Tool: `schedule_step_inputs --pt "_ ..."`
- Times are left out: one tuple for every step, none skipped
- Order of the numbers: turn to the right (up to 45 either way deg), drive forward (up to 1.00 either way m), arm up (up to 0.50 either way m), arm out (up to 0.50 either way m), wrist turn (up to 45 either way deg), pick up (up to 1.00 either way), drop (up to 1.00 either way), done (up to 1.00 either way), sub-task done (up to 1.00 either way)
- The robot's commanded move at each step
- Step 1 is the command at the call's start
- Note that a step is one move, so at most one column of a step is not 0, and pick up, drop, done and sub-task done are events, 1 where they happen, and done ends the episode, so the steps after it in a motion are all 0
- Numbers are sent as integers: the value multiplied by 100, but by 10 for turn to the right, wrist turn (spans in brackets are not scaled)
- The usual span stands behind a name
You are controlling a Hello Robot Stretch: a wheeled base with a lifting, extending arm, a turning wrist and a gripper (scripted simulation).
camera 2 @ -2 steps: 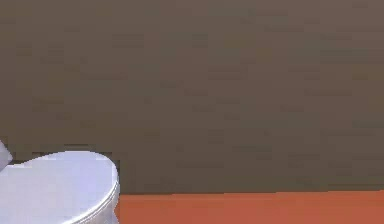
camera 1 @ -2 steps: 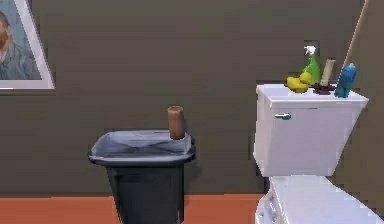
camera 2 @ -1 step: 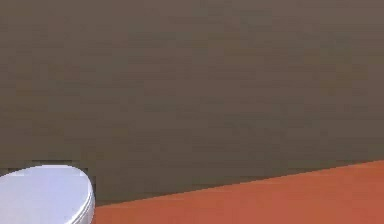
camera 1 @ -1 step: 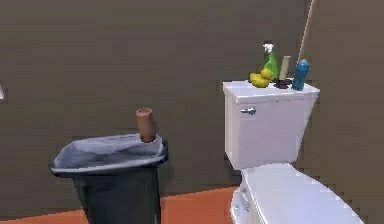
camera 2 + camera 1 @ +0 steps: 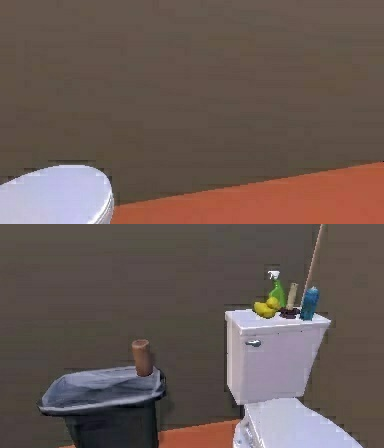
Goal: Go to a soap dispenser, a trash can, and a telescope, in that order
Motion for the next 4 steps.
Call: schedule_step_inputs --pt "-240 0 0 0 0 0 0 0 0" --pt "0 0 0 0 0 0 0 0 100" --pt "-450 0 0 0 0 0 0 0 0" --pt "-60 0 0 0 0 0 0 0 0"
